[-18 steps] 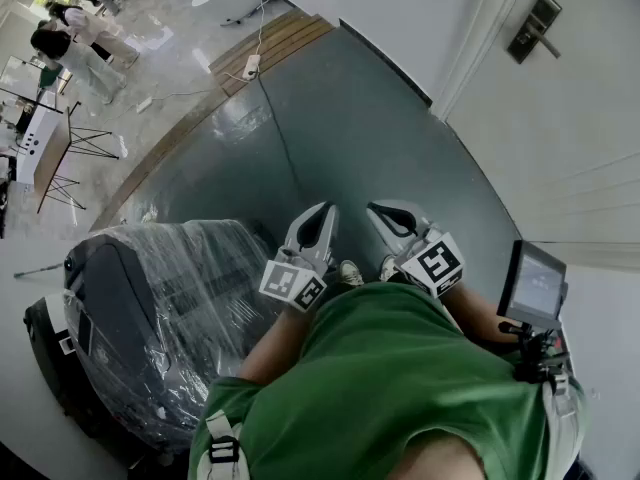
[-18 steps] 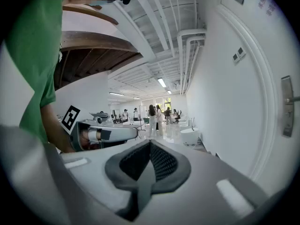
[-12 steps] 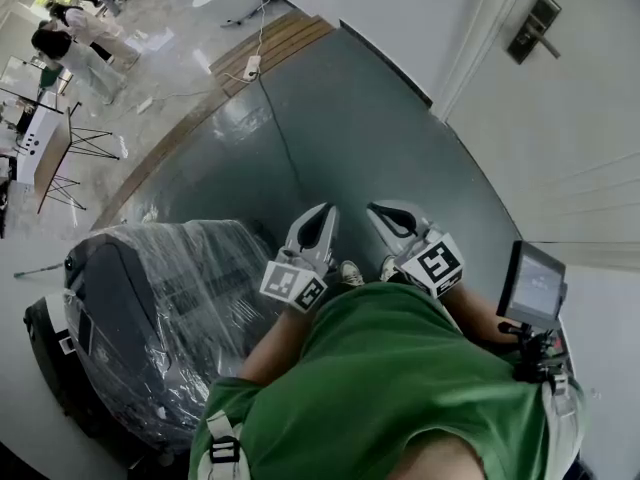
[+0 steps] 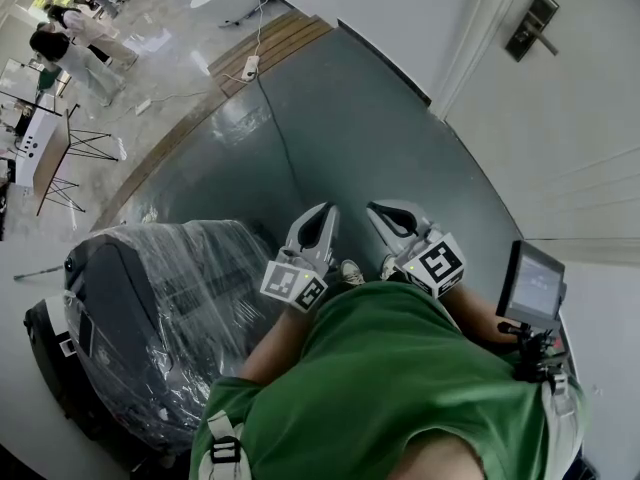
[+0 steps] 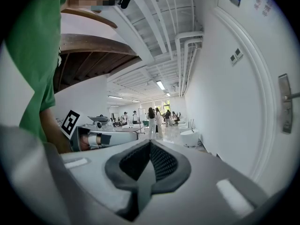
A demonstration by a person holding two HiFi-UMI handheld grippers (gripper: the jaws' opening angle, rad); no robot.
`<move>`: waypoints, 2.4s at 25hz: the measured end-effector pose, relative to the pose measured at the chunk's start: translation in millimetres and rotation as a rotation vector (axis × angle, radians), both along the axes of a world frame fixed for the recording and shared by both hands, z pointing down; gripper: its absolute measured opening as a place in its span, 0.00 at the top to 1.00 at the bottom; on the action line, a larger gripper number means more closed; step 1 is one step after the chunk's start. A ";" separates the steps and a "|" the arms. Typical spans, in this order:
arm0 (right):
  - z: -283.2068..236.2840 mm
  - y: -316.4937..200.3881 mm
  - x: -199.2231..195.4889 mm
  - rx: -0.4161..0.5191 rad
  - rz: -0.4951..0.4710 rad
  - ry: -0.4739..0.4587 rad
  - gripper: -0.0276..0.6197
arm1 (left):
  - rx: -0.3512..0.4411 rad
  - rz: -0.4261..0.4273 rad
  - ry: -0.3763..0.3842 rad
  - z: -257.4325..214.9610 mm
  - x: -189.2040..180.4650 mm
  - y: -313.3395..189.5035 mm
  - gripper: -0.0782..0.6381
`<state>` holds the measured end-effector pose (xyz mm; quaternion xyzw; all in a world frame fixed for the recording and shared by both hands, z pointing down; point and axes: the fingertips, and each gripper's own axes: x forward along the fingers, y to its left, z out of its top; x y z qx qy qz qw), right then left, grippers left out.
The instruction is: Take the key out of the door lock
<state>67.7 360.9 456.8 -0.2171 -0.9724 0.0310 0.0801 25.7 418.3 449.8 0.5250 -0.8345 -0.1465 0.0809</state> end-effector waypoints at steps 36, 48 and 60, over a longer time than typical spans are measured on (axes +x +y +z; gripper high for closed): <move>-12.7 5.6 -0.1 0.024 0.260 -0.041 0.95 | 0.014 0.211 -0.013 8.4 -9.2 5.3 0.90; -21.0 -93.5 -3.1 0.016 0.420 -0.070 0.95 | 0.012 0.351 -0.042 -4.5 -24.3 -98.0 0.89; -30.2 -218.4 -3.7 -0.005 0.557 -0.099 0.95 | 0.002 0.494 -0.067 -19.7 -31.8 -232.4 0.89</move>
